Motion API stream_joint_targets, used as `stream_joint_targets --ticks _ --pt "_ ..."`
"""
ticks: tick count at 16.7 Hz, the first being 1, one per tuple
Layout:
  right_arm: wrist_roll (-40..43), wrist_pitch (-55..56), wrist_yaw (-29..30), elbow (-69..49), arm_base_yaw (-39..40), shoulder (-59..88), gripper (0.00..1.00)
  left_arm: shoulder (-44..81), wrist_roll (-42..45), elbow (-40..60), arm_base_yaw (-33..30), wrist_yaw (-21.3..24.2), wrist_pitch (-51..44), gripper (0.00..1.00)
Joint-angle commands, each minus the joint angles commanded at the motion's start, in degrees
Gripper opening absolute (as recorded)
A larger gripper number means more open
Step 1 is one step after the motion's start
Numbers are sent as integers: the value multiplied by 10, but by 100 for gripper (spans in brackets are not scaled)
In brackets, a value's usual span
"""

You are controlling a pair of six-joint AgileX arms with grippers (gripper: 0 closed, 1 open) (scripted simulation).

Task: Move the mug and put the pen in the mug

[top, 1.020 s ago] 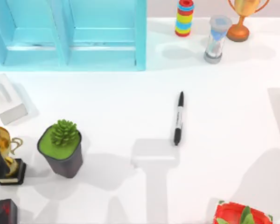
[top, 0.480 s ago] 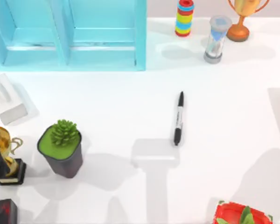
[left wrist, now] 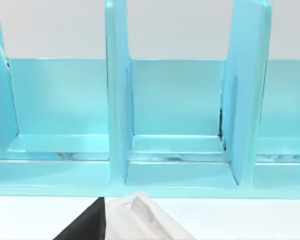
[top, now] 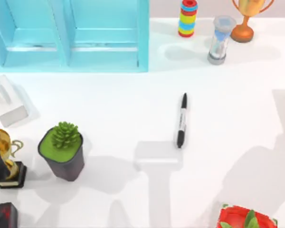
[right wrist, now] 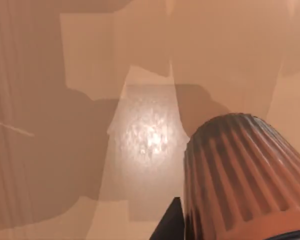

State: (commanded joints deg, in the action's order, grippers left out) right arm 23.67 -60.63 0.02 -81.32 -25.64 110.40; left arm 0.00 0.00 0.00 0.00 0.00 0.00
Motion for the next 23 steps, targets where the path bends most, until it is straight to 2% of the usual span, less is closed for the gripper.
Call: stream_joint_targets --ticks 6,9,17,23 --pt "-140 -200 0 -116 146 -66 0 0 0 0 0 0 0 100" --pt "-192 -260 0 -156 203 -97 0 0 0 0 0 0 0 100" --pt "-224 -259 -1 -168 232 -81 0 0 0 0 0 0 0 100" --pt "-385 -188 -1 -210 392 30 0 0 0 0 0 0 0 100"
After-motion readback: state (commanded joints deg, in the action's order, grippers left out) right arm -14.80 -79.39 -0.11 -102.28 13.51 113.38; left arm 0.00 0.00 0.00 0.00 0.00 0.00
